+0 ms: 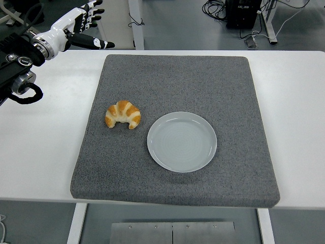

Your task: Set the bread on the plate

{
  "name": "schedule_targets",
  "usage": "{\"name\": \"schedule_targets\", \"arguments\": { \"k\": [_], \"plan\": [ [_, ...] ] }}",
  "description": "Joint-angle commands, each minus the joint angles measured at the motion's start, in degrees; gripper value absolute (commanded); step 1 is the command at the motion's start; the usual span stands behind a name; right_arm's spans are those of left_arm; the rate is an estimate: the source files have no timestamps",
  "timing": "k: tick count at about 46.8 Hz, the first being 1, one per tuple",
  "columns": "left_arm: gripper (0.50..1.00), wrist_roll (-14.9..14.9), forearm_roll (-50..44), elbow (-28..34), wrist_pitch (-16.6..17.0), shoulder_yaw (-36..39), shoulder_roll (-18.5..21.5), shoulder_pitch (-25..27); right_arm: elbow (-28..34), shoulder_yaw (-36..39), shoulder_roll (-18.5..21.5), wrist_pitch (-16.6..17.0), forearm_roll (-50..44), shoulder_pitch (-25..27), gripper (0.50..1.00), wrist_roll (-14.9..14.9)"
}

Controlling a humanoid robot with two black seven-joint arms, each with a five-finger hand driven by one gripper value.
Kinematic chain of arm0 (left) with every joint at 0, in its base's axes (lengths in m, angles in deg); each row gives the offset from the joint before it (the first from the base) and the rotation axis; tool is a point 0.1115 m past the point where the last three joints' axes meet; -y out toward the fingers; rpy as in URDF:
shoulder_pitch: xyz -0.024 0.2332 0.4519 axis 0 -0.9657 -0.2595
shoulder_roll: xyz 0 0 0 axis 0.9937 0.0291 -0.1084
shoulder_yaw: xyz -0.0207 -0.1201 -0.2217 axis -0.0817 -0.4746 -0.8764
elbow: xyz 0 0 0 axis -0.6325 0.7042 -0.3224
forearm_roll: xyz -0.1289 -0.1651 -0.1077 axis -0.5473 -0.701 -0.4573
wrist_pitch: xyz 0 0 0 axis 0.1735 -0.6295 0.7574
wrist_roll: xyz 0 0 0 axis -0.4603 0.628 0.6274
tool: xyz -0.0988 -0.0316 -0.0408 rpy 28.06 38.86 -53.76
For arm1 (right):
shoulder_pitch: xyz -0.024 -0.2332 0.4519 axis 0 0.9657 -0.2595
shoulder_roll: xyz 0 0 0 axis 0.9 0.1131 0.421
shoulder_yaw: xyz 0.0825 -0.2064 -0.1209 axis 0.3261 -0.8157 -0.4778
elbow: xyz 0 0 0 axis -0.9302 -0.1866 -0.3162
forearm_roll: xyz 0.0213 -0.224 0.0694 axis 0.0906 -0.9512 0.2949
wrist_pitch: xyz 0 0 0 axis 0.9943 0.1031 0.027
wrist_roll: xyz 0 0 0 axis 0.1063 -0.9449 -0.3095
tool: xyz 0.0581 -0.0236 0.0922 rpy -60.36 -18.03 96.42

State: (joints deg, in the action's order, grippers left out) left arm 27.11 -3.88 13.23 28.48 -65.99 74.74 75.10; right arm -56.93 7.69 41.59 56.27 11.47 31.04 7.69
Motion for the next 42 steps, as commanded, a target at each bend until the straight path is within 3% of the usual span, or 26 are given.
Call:
{"name": "schedule_targets", "arguments": {
  "k": [1, 13, 27, 42],
  "plan": [
    [0.971, -0.17, 2.08, 4.27, 0.33, 1.72, 2.21, 0.96, -0.03, 0.03, 0.0, -0.06, 0.0, 0.0, 1.0, 0.01],
    [0.972, -1.57, 12.36, 11.92, 0.24, 3.05, 6.78, 2.01, -0.03, -0.06, 0.0, 0.03, 0.0, 0.0, 1.0, 0.01],
    [0.972, -1.49, 24.67, 14.39, -0.03, 5.68, 8.46, 1.13, -0.03, 0.03, 0.0, 0.03, 0.0, 0.0, 1.0, 0.01],
    [0.972, -1.57, 26.43, 23.27, 0.06, 8.23, 11.18, -0.36, 0.05, 0.03, 0.0, -0.06, 0.0, 0.0, 1.0, 0.01]
  ]
}}
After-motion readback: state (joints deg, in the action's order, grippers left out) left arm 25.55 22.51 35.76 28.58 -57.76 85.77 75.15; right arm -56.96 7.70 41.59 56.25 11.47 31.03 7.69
